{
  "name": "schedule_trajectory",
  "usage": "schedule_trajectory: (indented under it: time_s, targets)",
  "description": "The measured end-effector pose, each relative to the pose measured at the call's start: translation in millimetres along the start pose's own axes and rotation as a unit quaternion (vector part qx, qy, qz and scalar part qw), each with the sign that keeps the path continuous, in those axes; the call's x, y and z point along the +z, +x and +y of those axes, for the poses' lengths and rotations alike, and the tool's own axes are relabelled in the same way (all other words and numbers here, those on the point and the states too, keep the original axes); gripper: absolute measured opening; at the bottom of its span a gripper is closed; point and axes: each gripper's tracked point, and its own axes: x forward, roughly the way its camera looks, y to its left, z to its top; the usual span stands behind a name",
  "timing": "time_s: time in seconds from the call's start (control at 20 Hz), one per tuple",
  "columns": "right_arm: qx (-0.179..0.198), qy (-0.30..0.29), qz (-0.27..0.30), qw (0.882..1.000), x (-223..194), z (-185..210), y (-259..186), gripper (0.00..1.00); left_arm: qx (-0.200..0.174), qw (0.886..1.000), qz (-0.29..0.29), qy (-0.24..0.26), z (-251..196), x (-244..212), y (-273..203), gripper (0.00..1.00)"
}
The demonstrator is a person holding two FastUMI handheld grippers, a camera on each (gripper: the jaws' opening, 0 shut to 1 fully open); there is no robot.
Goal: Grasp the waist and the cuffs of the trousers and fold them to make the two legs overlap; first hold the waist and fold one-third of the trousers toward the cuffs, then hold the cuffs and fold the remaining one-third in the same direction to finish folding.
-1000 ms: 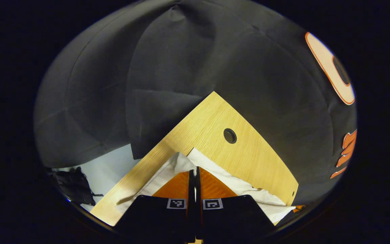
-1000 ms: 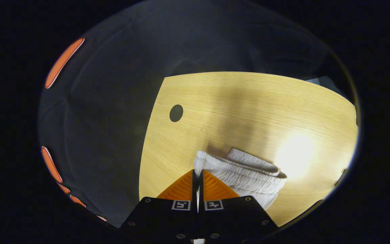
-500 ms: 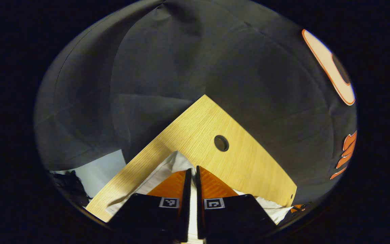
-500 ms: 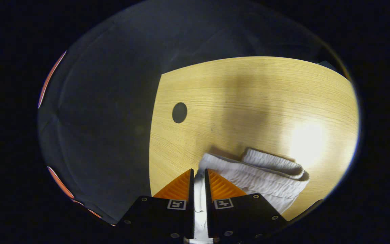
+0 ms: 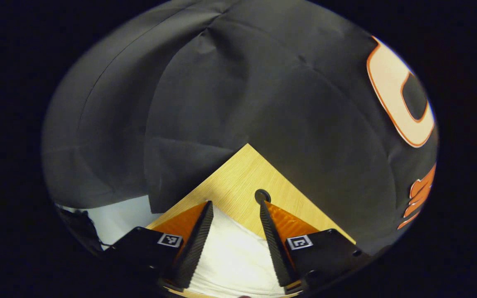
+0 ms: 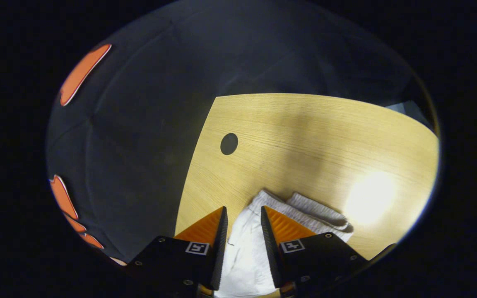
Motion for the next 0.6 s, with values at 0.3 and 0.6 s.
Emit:
schedule_trajectory:
  time_s: [0.3, 0.6]
  targets:
    - [-0.073, -0.124, 0.016, 0.989, -30, -58, -27, 0.85, 0.010, 0.991, 0.001, 0.136, -15, -15, -33, 0.99]
    - [-0.135, -0.166, 0.042, 0.976, -56, -114, -35, 0.99, 0.008, 0.975, -0.011, 0.222, -47, -32, -74, 1.00]
